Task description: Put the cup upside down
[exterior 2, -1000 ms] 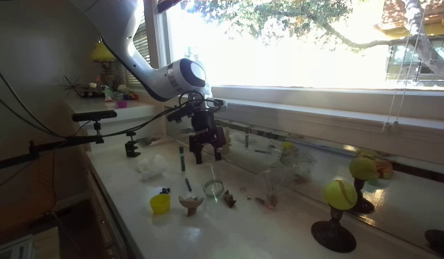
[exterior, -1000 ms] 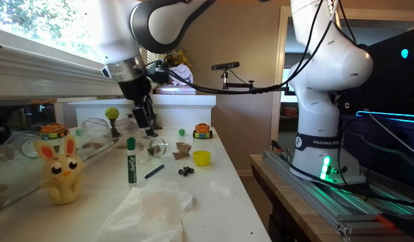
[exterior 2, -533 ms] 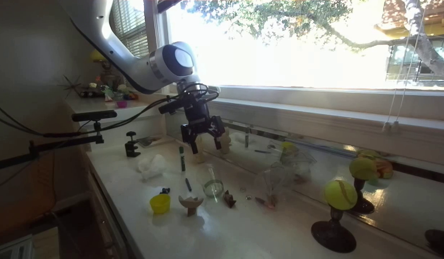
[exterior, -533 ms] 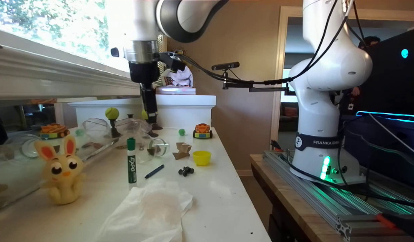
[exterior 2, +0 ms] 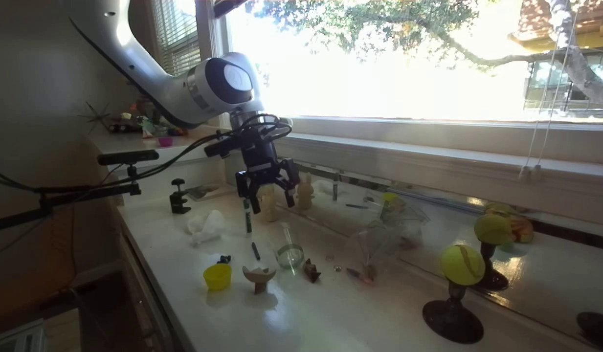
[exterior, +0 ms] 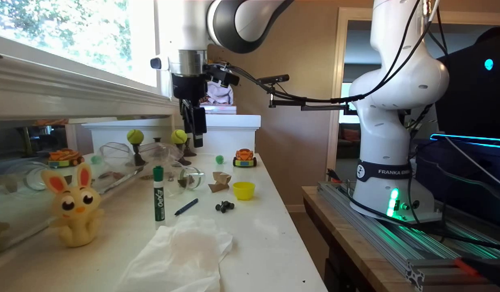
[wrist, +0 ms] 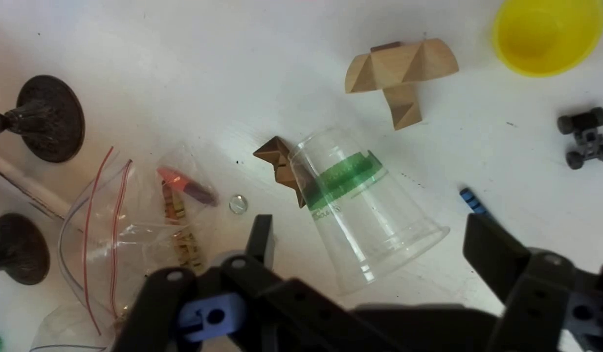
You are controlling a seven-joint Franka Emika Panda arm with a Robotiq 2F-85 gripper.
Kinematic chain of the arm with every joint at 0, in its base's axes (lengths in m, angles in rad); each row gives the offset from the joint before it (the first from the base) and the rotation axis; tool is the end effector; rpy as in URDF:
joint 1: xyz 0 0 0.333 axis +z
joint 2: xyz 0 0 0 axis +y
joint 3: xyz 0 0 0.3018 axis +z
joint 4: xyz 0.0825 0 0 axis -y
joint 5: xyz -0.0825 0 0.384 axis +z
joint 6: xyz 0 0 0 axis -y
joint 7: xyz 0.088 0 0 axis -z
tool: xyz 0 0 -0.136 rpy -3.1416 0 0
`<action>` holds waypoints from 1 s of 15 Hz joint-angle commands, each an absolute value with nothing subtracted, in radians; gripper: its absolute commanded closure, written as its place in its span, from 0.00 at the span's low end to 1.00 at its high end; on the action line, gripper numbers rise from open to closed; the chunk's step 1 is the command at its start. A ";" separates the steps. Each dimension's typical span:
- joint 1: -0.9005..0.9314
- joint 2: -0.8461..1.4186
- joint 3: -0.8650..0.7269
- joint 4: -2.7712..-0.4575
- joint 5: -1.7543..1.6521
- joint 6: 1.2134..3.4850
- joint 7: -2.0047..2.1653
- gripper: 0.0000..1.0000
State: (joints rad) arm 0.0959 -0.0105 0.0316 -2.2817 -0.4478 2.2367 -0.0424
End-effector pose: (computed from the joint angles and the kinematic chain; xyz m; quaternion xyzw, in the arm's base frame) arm 0.5114 0.0426 0.3162 0.9595 0.2224 -0.0095 0.1729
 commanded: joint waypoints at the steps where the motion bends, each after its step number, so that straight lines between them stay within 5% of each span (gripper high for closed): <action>1: 0.081 -0.010 0.042 -2.285 -0.472 2.242 -0.041 0.00; 15: -0.013 -0.027 -0.033 -2.506 -0.488 2.760 -0.611 0.00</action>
State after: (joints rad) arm 0.0010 -0.0037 -0.0283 -2.4394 -0.5749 2.6817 -0.4172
